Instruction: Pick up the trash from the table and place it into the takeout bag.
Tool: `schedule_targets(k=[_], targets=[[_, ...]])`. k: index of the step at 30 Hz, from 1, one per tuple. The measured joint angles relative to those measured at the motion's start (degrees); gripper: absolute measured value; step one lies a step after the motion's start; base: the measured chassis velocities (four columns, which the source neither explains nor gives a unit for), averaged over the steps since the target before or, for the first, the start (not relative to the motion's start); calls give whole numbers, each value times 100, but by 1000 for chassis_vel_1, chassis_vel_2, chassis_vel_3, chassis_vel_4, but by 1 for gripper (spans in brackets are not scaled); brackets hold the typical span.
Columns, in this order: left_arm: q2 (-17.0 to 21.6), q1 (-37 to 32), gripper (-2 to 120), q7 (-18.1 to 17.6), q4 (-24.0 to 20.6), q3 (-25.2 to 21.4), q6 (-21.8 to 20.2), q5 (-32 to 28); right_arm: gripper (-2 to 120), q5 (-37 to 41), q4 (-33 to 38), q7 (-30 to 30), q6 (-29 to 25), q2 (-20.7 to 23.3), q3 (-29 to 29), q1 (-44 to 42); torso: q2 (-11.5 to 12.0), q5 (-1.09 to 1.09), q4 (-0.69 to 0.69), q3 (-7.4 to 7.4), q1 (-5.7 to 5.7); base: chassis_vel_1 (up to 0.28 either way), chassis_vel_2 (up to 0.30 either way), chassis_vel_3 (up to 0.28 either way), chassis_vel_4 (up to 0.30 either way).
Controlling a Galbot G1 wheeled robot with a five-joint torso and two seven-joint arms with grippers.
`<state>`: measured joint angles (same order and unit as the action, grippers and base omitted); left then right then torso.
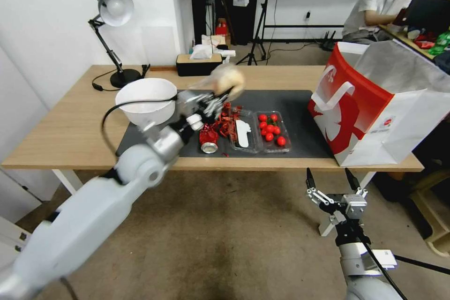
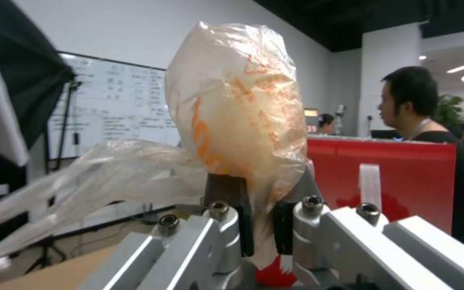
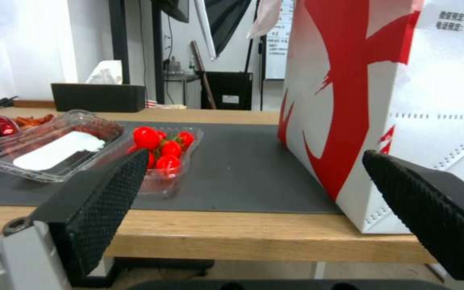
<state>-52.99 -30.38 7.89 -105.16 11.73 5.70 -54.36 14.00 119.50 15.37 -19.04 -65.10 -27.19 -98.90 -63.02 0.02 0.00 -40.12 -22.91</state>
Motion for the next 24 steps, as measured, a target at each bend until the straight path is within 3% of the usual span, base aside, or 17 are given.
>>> schedule_targets(k=[3, 5, 6, 9, 18, 24], targets=[[-181, 404, 6, -46, 168, 350, -17, -118, 100, -2, 0, 4, 11, 2, -13, -1, 0, -3, 1, 0, 0, 0, 0, 0, 0], [-576, 1242, 6, -130, 485, 1028, -38, -386, 100, -9, -4, 19, 19, -15, -67, -29, 0, 1, -1, 0, 0, 0, 0, 0, 0], [-576, 1242, 6, -130, 485, 1028, -38, -386, 100, -9, -4, 19, 19, -15, -67, -29, 0, 1, -1, 0, 0, 0, 0, 0, 0], [-1090, 2028, 6, -259, 836, 1614, -114, -706, 100, -13, -27, 38, 43, -29, -80, 0, 0, 1, -2, 0, 0, 0, 0, 0, 0], [-2097, 3203, 6, -491, 1635, 2458, -158, -1228, 100, -13, -62, 49, 51, -55, -90, 12, 1, -1, 0, 0, -1, 0, 0, 0, 0], [-2619, 3586, 6, -509, 2075, 2689, -172, -1353, 100, -16, -46, 56, 51, -93, -92, 7, 1, -1, 0, 1, 0, 0, 0, 0, 0]])
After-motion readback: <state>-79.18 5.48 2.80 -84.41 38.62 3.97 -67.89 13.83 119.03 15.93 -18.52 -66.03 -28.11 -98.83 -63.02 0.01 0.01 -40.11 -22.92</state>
